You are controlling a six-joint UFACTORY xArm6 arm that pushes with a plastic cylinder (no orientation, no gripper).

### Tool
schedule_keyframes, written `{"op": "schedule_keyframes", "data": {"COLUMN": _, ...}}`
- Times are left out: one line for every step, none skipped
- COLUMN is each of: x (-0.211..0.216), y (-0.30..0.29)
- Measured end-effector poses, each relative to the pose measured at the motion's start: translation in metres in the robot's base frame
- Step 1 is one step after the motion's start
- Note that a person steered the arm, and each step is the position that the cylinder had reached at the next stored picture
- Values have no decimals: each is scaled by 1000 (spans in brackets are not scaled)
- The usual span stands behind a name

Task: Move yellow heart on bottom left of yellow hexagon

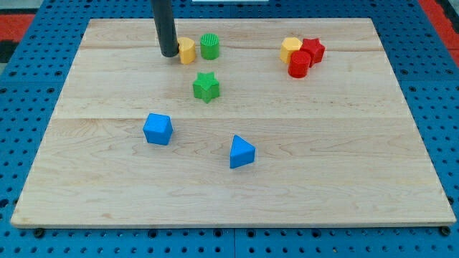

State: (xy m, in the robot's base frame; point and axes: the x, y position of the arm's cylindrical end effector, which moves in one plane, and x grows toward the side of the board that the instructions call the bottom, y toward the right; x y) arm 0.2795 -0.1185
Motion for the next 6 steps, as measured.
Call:
{"op": "schedule_keyframes", "data": {"x": -6, "y": 4}}
{"op": "schedule_keyframes", "data": {"x": 19, "y": 34}}
{"op": "schedule_keyframes", "data": {"x": 23, "y": 65}}
{"op": "schedule_keyframes", "data": {"x": 21, "y": 100}}
{"op": "schedule_keyframes", "data": {"x": 22, "y": 151}}
{"op": "schedule_keyframes", "data": {"x": 23, "y": 172}}
